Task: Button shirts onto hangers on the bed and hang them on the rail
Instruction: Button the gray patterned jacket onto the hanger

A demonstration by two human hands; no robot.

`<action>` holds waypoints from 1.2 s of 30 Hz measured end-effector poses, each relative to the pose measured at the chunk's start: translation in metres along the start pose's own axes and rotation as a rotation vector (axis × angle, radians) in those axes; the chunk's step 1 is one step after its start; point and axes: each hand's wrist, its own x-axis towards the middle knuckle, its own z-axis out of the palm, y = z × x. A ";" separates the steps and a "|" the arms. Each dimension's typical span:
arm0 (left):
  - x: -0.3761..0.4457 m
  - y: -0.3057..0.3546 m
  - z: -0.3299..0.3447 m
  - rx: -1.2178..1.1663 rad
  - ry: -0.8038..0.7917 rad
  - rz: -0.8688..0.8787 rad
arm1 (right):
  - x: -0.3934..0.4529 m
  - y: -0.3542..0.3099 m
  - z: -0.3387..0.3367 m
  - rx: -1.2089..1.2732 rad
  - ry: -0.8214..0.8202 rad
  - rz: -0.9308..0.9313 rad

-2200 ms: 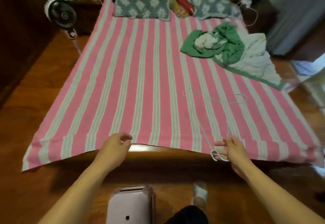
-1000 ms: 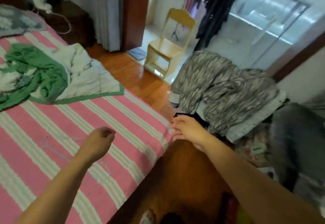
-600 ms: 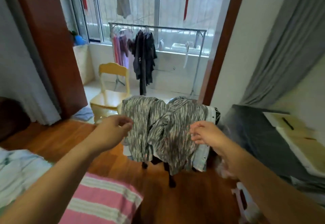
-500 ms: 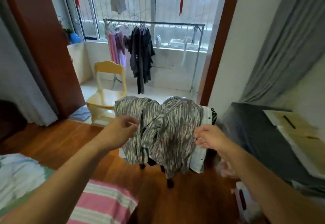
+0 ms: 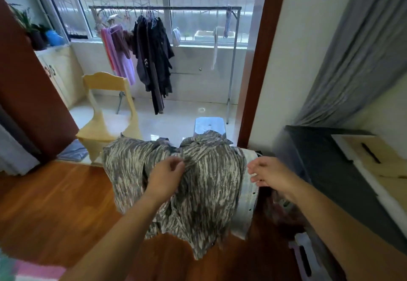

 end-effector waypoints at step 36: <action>-0.043 -0.027 0.042 -0.104 0.748 -0.811 | 0.203 -0.073 0.053 -0.348 -0.677 -0.537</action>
